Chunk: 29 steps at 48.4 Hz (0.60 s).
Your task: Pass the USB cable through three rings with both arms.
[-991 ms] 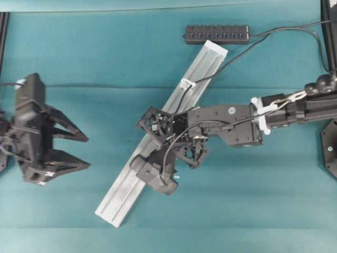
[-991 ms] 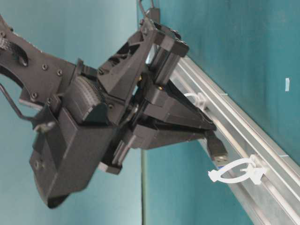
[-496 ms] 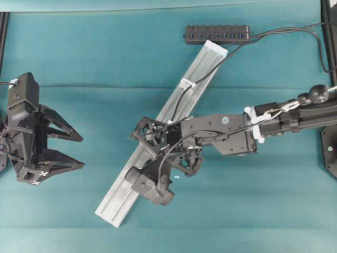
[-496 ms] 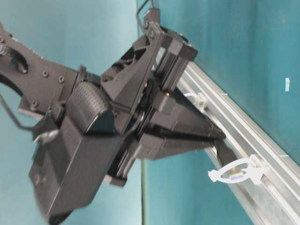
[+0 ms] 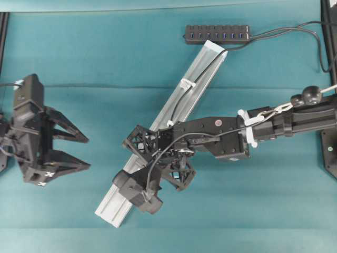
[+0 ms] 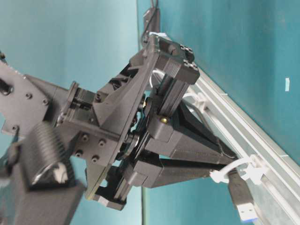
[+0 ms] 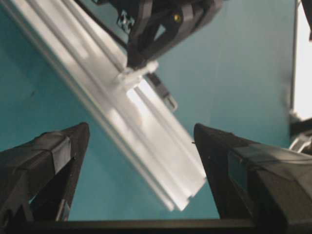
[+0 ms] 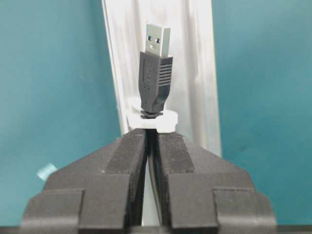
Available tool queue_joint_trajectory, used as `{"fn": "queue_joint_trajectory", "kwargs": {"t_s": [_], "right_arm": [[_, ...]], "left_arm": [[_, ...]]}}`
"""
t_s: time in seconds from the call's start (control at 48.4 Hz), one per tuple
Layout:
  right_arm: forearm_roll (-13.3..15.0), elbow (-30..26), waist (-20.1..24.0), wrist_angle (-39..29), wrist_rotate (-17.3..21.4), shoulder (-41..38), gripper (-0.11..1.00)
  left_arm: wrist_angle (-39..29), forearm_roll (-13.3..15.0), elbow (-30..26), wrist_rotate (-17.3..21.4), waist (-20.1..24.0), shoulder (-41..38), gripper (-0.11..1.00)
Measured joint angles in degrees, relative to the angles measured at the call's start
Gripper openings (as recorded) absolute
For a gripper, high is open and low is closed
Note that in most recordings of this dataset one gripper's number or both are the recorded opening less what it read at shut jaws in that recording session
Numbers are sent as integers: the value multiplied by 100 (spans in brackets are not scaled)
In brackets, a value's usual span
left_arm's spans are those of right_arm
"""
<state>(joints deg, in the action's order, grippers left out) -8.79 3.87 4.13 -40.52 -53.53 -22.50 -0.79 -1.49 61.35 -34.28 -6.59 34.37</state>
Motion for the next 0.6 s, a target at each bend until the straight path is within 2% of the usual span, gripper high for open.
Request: {"fn": "queue_joint_trajectory", "kwargs": {"t_s": [0.103, 0.372, 0.599], "right_arm": [[-123, 0, -35, 0, 132, 0, 8], [-176, -9, -141, 18, 545, 0, 8], [-176, -18, -185, 18, 606, 0, 8]], "left_arm": [[422, 0, 18, -220, -35, -220, 93], [1512, 18, 35, -519, -413, -1046, 93], [2206, 18, -123, -545, -448, -2136, 93]]}}
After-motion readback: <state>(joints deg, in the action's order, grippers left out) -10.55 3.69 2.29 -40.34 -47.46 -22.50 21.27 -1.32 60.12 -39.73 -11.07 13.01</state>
